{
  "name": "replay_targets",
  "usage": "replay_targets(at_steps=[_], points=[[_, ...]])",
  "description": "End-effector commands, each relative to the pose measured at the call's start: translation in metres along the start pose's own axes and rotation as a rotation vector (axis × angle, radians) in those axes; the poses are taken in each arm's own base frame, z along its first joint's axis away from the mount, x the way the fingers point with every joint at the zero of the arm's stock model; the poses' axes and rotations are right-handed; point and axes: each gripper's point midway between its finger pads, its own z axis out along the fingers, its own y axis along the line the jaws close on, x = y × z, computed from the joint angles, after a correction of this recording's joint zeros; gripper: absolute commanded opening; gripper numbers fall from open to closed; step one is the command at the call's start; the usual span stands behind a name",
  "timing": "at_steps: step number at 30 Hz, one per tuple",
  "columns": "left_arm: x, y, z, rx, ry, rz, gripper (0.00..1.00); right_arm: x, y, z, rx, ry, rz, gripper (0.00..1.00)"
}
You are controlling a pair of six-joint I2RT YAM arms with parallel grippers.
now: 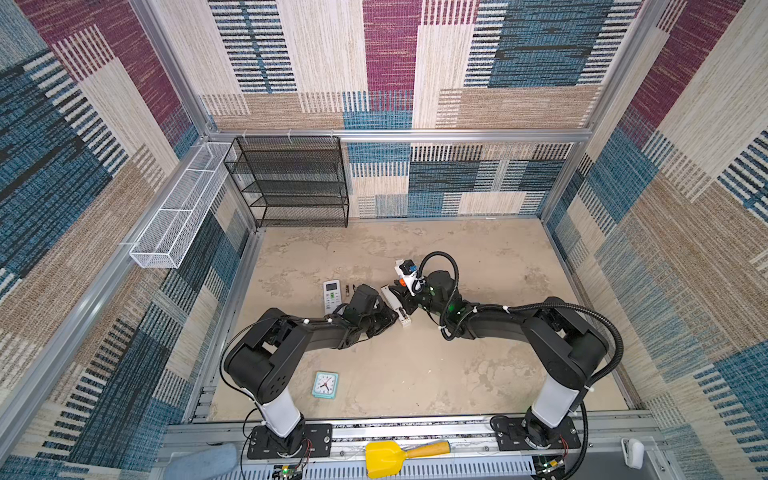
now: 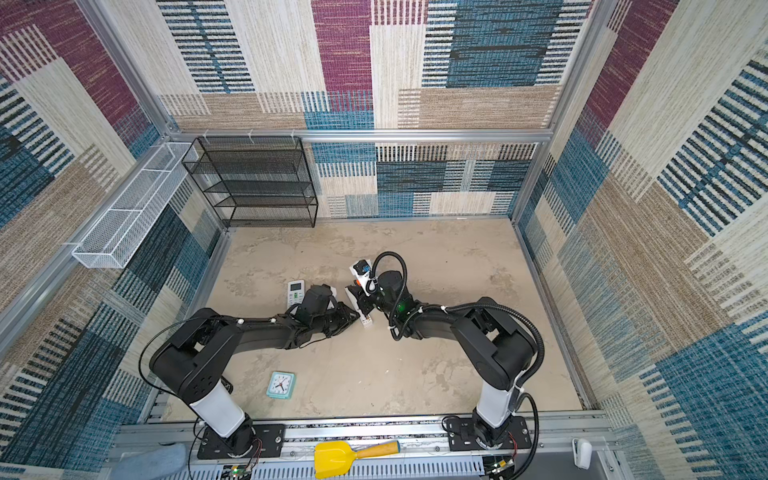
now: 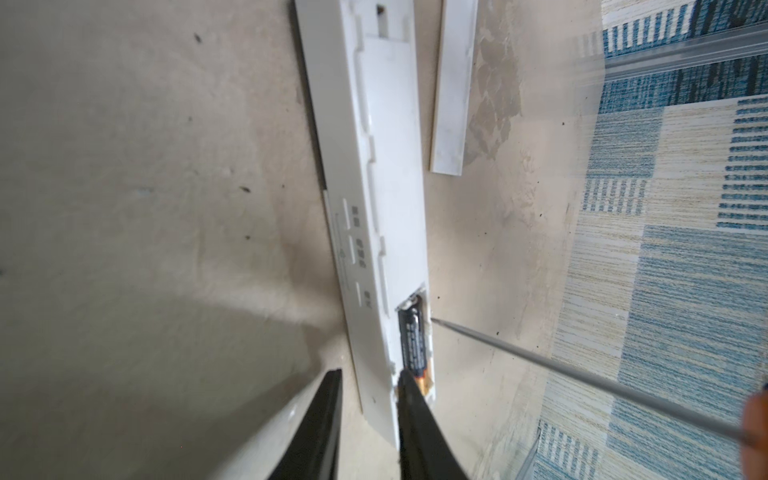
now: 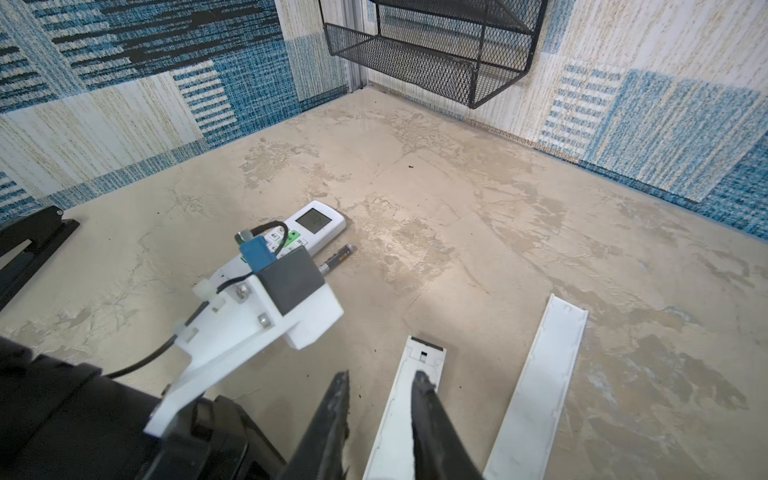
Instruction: Unload the batteries from the remote control
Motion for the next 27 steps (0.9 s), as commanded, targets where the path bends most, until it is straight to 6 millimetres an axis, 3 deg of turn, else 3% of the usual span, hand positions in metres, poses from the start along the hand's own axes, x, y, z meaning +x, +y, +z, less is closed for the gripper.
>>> replay_targets(at_steps=[1, 13, 21, 27], points=[[0.001, 0.001, 0.004, -0.008, 0.012, -0.007, 0.27, -0.010, 0.000, 0.002, -0.001, -0.043, 0.003, 0.00], [0.004, 0.005, 0.008, -0.022, 0.019, -0.011, 0.17, 0.003, -0.009, 0.006, 0.020, -0.012, 0.115, 0.00], [0.005, 0.003, 0.010, -0.021, 0.019, 0.000, 0.02, 0.008, -0.024, 0.004, 0.031, -0.020, 0.314, 0.00], [0.003, -0.001, 0.008, -0.013, 0.013, 0.004, 0.00, 0.020, -0.028, 0.002, 0.047, 0.005, 0.353, 0.00]])
